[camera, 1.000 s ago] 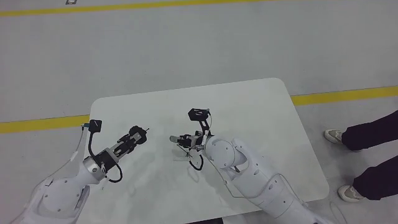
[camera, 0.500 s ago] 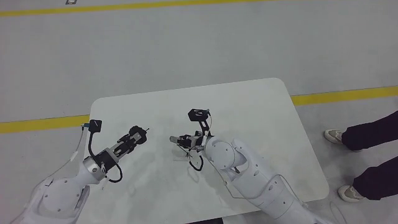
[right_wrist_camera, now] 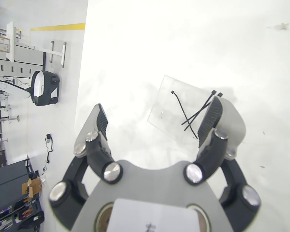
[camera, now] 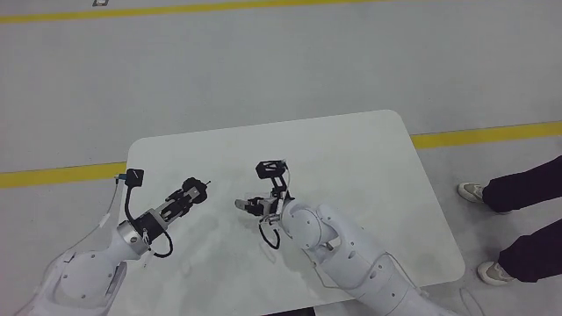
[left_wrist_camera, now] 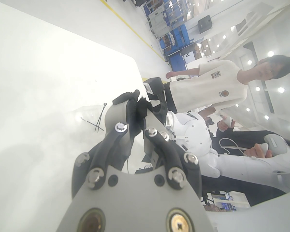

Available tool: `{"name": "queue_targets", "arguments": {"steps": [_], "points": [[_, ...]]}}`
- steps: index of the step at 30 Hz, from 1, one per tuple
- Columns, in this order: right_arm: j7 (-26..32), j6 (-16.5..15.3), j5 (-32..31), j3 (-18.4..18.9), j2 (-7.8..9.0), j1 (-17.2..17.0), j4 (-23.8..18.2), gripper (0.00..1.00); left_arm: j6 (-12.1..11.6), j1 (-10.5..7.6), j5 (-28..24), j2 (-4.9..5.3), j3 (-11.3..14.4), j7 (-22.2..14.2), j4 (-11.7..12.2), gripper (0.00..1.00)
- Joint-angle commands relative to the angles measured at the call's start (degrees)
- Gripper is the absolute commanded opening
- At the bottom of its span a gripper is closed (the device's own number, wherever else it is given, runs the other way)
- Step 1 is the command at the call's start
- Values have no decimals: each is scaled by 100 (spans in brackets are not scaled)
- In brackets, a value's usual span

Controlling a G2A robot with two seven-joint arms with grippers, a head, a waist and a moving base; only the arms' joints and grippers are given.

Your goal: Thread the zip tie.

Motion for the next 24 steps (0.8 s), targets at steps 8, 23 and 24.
{"name": "queue_targets", "arguments": {"steps": [8, 23, 24], "points": [[-23, 0, -123, -82, -261, -8, 318, 100, 0, 0, 0, 0, 0, 0, 0, 0], [262, 0, -903, 152, -510, -173, 468, 100, 0, 0, 0, 0, 0, 0, 0, 0], [288, 0, -949, 185, -522, -203, 437, 100, 0, 0, 0, 0, 0, 0, 0, 0]]}}
